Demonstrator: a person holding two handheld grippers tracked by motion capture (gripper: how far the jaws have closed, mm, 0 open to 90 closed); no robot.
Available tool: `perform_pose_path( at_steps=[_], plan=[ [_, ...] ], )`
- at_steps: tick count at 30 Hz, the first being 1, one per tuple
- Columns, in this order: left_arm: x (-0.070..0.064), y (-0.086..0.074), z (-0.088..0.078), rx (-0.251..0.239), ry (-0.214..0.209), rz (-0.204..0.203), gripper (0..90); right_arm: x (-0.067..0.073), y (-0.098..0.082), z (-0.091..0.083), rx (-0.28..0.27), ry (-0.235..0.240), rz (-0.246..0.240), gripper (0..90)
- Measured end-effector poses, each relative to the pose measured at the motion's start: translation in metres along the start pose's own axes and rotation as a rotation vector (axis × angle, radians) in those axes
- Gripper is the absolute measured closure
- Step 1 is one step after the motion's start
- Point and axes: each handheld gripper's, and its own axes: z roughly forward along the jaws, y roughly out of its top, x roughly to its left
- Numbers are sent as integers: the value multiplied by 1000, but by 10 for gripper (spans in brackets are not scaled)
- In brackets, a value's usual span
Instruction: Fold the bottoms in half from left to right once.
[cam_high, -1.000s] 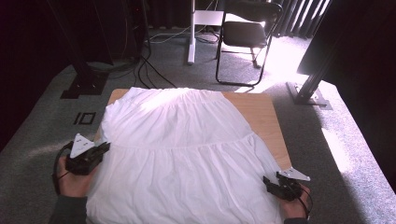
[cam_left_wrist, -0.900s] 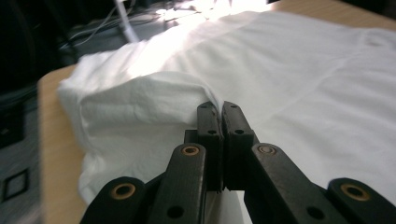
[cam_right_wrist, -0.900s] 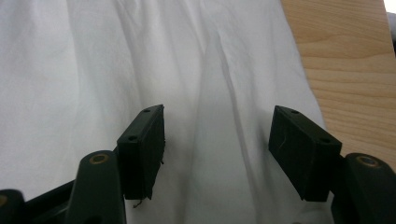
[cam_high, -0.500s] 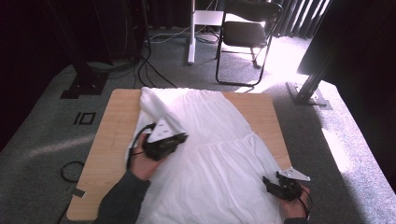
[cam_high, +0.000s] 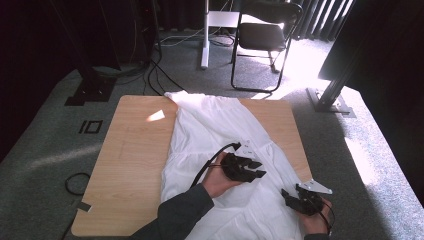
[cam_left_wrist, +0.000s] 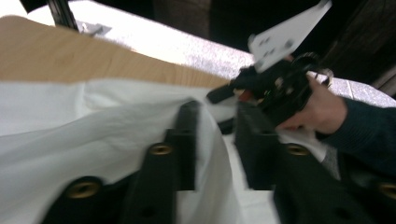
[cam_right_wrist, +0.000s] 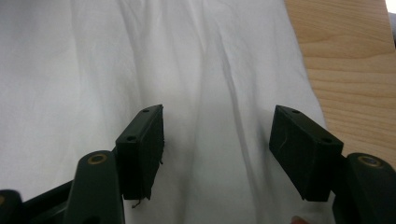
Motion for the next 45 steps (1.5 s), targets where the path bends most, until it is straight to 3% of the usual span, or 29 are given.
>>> perform_pose_path(
  at_steps=[1,5,8,13,15,17,18,19,22,25,29,33,35,38,41,42,45],
  plan=[
    [3,-3,-5,-6,14,-9,571,0,0,0,0,-2,0,358],
    [20,-31,-42,-10,166,-53,538,-3,1,-2,6,-21,11,410],
    [36,-71,-61,21,210,-133,521,-12,0,-6,25,-102,37,424],
    [57,-140,-67,160,284,-248,525,-29,2,-16,52,-270,93,445],
    [57,-158,-64,204,283,-256,525,-30,5,-18,49,-286,99,451],
    [56,-164,-61,229,293,-250,545,-29,8,-18,56,-325,66,454],
    [51,-171,-63,219,334,-186,568,-29,10,-18,65,-339,57,455],
    [51,-172,-64,227,353,-165,598,-29,11,-17,67,-338,54,456],
    [58,-176,-70,220,371,-171,612,-31,11,-18,51,-289,67,458],
    [70,-180,-80,225,402,-184,657,-33,7,-25,-8,-180,99,440],
    [85,-185,-93,234,450,-204,662,-34,9,-33,-68,-136,142,440],
    [102,-190,-107,251,525,-229,654,-25,11,-30,-67,-120,97,440],
    [112,-194,-115,246,563,-264,652,-21,12,-29,-78,-92,103,440],
    [122,-200,-125,214,579,-319,638,-13,14,-23,-52,-57,81,441],
    [122,-201,-125,212,587,-320,631,-2,11,-11,-3,-11,50,453],
    [121,-200,-124,219,596,-315,628,2,10,-7,22,-11,28,495],
    [120,-200,-124,218,598,-322,620,8,10,-6,87,-36,-48,814]
  ],
)
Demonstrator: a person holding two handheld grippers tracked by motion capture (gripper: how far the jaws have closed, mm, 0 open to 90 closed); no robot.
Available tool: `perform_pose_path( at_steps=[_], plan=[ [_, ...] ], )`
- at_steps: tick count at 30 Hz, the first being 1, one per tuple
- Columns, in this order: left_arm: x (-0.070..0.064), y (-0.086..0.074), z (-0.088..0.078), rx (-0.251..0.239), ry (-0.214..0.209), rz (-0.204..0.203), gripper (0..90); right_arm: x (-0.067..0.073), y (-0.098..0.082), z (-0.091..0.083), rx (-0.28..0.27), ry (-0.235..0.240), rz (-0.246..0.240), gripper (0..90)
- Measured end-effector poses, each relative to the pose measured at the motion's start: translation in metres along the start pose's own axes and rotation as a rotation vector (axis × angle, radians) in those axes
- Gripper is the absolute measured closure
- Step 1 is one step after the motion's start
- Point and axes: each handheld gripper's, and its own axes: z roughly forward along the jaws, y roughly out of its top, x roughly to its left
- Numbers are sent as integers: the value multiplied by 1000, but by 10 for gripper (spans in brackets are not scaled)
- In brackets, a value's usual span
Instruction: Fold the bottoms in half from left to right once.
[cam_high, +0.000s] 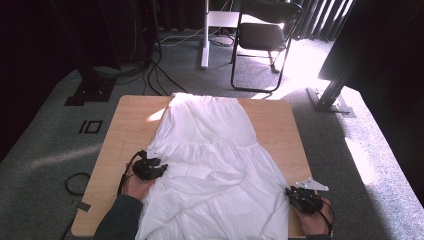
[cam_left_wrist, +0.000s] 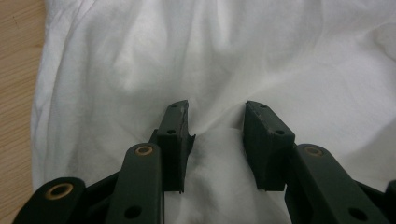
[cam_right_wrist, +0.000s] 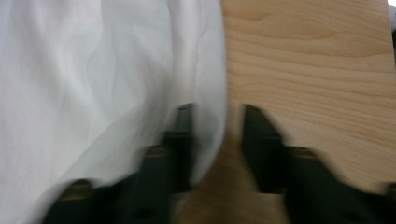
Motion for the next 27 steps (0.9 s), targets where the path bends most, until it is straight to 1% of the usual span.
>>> perform_pose_path(
  at_steps=[1,2,3,4,5,6,7,8,9,12,13,16,17,18,19,21,22,23,25,27],
  plan=[
    [0,0,0,0,-1,-3,617,-1,1,-2,30,-56,-18,863],
    [0,0,0,0,-2,-4,613,-4,2,-3,53,-132,-34,889],
    [0,0,0,3,0,-1,609,-8,3,-5,64,-187,-21,890],
    [-1,0,0,5,-1,2,596,-14,4,-7,60,-209,21,873],
    [-2,0,0,5,-1,4,584,-18,6,-10,41,-217,56,815],
    [-3,1,-1,7,1,9,576,-17,9,-13,21,-236,64,730],
    [-4,1,-1,13,2,10,566,-13,13,-16,-5,-242,59,689],
    [-4,1,-1,13,-2,11,550,-7,17,-18,-45,-203,47,645],
    [-6,1,-1,12,-2,9,539,0,23,-20,-85,-144,41,607],
    [-9,2,-3,3,-7,9,521,21,41,-18,-152,27,61,573],
    [-10,2,-5,-4,-9,5,517,28,48,-16,-165,74,65,570],
    [-12,1,-12,-36,-14,-5,510,47,69,-5,-173,181,69,561],
    [-12,0,-14,-48,-9,-13,508,53,76,-1,-175,212,69,558],
    [-12,-1,-18,-60,-3,-18,501,59,82,3,-174,237,60,553],
    [-11,-3,-21,-77,2,-29,495,65,88,8,-168,248,45,545],
    [-8,-9,-29,-106,13,-57,482,74,98,19,-143,258,28,539],
    [-6,-12,-34,-121,18,-71,467,78,102,24,-127,267,29,535],
    [-3,-15,-39,-131,25,-85,459,81,104,29,-119,283,27,527],
    [3,-22,-47,-150,58,-121,436,87,107,38,-95,313,41,517],
    [11,-29,-53,-159,75,-153,407,92,107,44,-68,314,37,498]
  ],
)
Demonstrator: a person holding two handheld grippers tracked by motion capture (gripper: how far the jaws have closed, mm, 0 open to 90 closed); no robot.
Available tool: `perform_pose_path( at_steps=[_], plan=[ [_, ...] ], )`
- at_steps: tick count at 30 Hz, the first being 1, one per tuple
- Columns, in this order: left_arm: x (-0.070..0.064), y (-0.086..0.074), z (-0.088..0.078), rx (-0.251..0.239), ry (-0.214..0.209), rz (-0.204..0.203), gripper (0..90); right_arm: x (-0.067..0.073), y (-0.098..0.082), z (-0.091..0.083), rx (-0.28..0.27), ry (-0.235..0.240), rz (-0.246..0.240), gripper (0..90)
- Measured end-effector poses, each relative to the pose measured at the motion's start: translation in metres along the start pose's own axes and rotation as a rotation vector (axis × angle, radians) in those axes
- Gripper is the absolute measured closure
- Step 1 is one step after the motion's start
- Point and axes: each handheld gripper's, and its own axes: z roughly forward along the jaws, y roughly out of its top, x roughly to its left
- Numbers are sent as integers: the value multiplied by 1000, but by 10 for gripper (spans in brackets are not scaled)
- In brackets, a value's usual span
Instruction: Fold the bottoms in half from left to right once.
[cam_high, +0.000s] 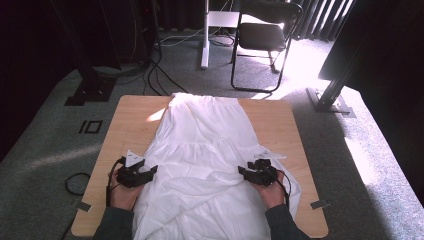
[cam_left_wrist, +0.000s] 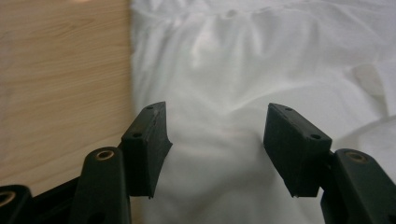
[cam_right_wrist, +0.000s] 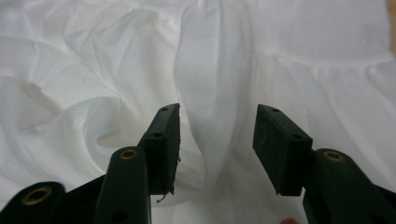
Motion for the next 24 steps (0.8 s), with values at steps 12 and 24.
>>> perform_pose_path(
  at_steps=[12,24],
  plan=[
    [9,-16,17,131,-72,22,721,11,-1,-1,42,74,-75,893],
    [-26,37,-63,-105,-54,157,804,1,27,-97,-243,-5,-87,897]
  ],
)
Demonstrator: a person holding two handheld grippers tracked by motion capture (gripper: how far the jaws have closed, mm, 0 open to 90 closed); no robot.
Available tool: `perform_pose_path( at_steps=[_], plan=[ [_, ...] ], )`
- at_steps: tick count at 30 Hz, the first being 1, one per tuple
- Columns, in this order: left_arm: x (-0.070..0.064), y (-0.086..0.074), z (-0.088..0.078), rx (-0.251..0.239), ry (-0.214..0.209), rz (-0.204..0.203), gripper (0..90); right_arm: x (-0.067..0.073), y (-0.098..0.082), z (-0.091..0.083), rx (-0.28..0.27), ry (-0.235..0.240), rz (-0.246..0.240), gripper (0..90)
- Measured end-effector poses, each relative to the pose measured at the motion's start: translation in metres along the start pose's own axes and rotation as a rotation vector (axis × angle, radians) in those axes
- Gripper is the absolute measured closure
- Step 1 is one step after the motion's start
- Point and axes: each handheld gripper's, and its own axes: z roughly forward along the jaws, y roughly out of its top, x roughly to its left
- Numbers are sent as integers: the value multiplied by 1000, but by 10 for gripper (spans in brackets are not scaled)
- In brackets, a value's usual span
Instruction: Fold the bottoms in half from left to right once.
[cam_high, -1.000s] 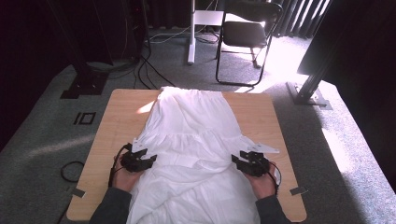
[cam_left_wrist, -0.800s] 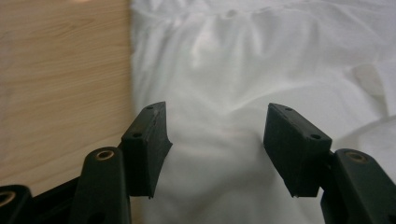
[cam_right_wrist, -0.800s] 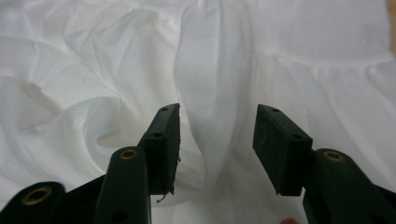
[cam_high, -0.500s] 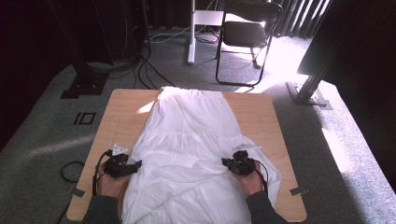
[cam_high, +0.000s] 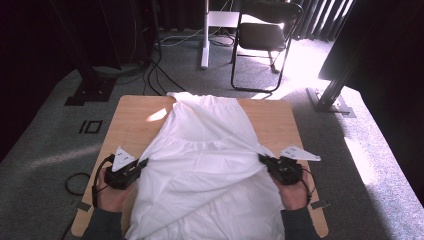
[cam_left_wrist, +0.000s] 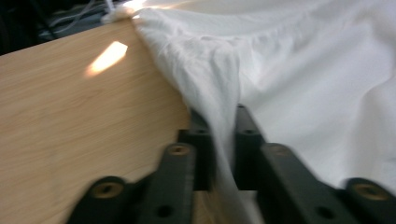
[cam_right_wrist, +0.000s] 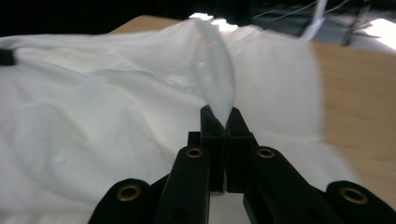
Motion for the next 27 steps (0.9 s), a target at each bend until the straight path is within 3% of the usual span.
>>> perform_pose_path(
  at_steps=[2,4,5,6,7,8,11,12,13,14,16,17,20,21,24,27],
  plan=[
    [-10,2,10,8,-23,16,644,-17,-2,-12,7,-85,15,897],
    [-18,-1,27,37,-47,3,573,-41,-16,-14,46,-171,55,896],
    [-18,-1,27,37,-47,3,552,-41,-16,-14,46,-171,55,896],
    [-18,-1,27,37,-47,3,552,-48,-22,-12,76,-207,56,896],
    [-30,-6,49,81,-87,4,552,-48,-22,-12,76,-207,56,896],
    [-36,-8,57,94,-96,5,504,-69,-50,2,177,-248,84,896],
    [-52,-12,78,147,-134,35,477,-83,-80,18,268,-266,113,893],
    [-52,-12,78,147,-134,35,479,-83,-80,18,268,-266,113,893],
    [-59,-18,94,214,-127,62,479,-86,-88,22,289,-265,127,892],
    [-63,-22,102,244,-121,82,502,-88,-97,27,320,-273,130,889],
    [-67,-29,110,261,-98,107,535,-87,-102,32,342,-280,120,880],
    [-64,-30,111,249,-106,94,547,-86,-102,34,350,-285,115,880],
    [-54,-31,115,234,-66,68,561,-86,-100,38,348,-289,114,880],
    [-48,-31,116,234,-70,44,561,-87,-99,40,348,-287,115,881],
    [-33,-27,121,240,-2,44,566,-88,-94,49,347,-276,113,880],
    [-15,-22,128,251,39,29,565,-89,-88,61,346,-263,113,878]
  ],
)
